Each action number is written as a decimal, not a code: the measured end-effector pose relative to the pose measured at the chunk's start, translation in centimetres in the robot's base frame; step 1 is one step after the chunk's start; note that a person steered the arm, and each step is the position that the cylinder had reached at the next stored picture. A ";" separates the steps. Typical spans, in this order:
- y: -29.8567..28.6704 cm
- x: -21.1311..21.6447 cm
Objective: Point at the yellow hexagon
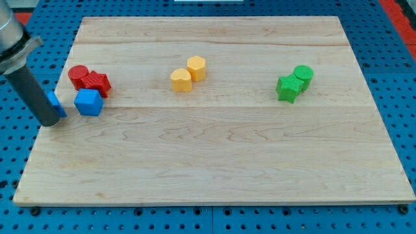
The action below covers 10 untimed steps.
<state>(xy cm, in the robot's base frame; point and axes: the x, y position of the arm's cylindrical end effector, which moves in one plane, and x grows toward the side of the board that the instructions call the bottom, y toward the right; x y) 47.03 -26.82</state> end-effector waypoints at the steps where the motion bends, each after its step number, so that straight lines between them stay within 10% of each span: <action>1: 0.1 -1.4; 5: 0.6 1.2; 10: 28.9 3.8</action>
<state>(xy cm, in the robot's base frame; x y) 50.79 2.08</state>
